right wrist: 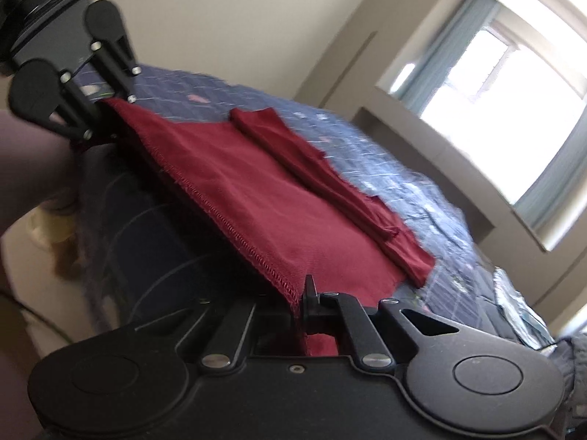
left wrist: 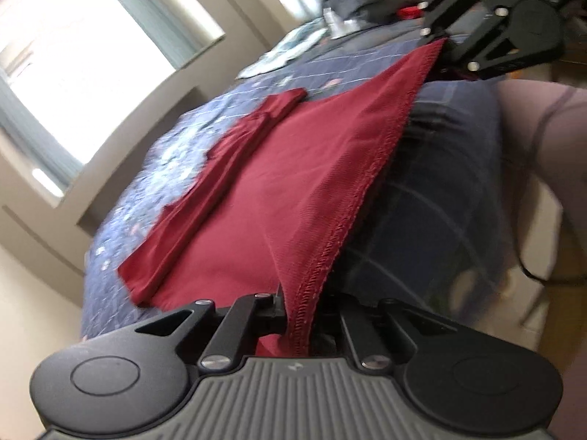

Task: Fold small clothes
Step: 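Lift the side edge with both grippers and fold it over the sweater body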

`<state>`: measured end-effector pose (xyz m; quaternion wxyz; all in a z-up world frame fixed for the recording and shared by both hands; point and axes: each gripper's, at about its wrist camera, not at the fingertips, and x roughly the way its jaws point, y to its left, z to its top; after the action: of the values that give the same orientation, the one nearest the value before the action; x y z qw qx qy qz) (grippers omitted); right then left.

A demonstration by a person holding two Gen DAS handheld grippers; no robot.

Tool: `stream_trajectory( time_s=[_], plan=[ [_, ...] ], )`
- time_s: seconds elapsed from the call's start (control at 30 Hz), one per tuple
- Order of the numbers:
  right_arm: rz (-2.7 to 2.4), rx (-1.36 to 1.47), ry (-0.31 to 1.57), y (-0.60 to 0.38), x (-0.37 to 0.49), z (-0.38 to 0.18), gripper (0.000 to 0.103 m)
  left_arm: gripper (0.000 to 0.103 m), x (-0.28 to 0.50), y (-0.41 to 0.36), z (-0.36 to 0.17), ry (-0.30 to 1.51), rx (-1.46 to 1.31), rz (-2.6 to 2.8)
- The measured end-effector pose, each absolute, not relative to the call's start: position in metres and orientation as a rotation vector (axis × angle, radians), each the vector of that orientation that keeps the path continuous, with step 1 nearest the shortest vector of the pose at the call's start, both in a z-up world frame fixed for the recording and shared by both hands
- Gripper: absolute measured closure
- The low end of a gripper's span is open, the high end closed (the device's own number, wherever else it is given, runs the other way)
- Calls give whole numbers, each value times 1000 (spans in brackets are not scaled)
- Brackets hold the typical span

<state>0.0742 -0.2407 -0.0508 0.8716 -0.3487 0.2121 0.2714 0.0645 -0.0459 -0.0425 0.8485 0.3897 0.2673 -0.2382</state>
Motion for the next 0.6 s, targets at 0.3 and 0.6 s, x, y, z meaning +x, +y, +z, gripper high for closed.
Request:
stream_trajectory(
  time_s=[0.3,0.6],
  plan=[
    [786,-602,634,-247,82,3,99,99,70,-15,-2,770,636,-664],
    [757,-550,590,-247,203,71,97,98,167,-4,67,765,628,-647]
  ],
)
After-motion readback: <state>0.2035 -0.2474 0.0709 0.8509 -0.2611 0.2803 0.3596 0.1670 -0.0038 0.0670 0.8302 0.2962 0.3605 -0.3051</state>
